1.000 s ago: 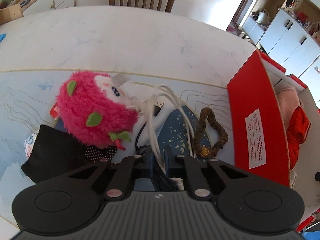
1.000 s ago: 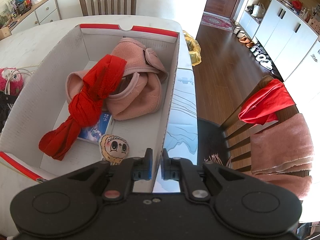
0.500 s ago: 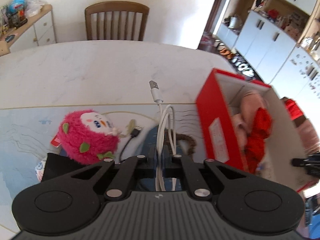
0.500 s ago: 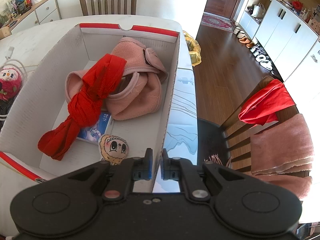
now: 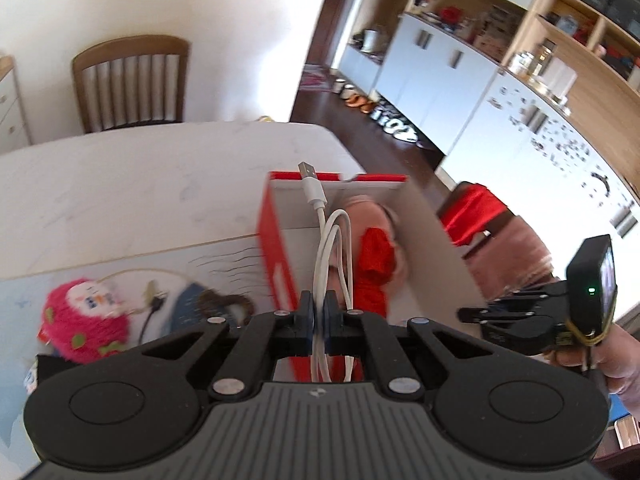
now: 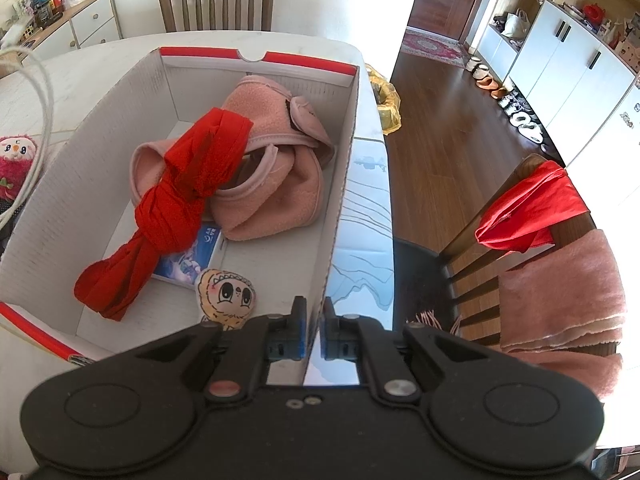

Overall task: Organize objects
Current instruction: 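Carry the white cable with the left gripper into the box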

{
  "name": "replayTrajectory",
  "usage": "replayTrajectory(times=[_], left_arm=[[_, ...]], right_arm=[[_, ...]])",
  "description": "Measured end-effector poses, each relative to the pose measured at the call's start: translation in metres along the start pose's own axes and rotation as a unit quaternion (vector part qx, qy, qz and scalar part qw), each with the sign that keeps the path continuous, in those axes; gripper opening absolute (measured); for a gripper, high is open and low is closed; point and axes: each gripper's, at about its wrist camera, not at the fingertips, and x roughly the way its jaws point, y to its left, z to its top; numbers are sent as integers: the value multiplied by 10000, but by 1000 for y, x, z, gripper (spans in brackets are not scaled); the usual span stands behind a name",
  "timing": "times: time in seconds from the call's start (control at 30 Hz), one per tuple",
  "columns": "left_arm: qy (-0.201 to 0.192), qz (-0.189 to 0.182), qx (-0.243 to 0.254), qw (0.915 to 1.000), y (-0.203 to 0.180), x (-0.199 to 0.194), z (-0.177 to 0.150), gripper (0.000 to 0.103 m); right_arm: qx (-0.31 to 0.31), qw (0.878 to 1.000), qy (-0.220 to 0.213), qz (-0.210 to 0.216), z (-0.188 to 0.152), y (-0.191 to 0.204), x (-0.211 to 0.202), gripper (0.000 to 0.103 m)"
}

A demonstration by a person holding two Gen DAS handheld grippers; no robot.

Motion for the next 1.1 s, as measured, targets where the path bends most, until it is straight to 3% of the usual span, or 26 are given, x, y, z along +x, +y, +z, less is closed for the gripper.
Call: replayTrajectory(times=[0.33, 0.53, 0.73, 0.9, 1.1], left_arm=[[209, 142, 574, 9980, -45, 36, 14, 4], [521, -21, 893, 9946, -76, 65, 5, 4], [859, -167, 1301, 9876, -102, 90, -10, 4], [922, -343, 1724, 9801, -113, 110, -15, 4], [1065, -231, 2140, 9707, -116, 130, -19, 4]], right_arm=[[5, 10000, -15, 16, 0, -1, -1, 5], [-19, 10000, -22, 27, 0, -1, -1, 5], [-29, 10000, -35, 59, -1, 0, 0, 5], [-27, 9999, -53, 86, -4, -2, 0, 5], [-32, 9999, -70, 112, -5, -3, 0, 5]])
